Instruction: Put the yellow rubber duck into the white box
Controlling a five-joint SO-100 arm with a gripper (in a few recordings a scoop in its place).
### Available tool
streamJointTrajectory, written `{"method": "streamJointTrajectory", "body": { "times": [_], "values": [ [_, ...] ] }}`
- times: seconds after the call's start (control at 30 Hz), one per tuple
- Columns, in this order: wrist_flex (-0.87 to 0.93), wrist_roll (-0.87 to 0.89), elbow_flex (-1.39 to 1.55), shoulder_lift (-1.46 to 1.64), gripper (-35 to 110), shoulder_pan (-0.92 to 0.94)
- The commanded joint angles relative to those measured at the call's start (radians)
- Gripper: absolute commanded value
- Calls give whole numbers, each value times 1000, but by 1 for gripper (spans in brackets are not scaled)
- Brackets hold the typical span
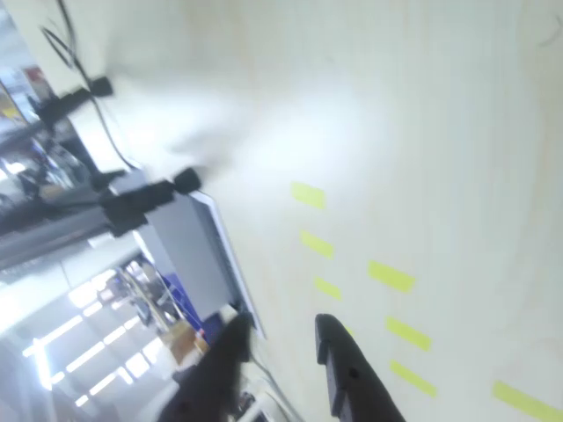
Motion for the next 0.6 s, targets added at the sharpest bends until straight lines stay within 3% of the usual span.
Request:
{"method": "streamJointTrajectory", "body": {
  "times": [0.0, 0.57],
  "values": [
    [-25, -3, 80, 112, 0, -25],
    [-29, 57, 436, 399, 0, -58]
  ]
}}
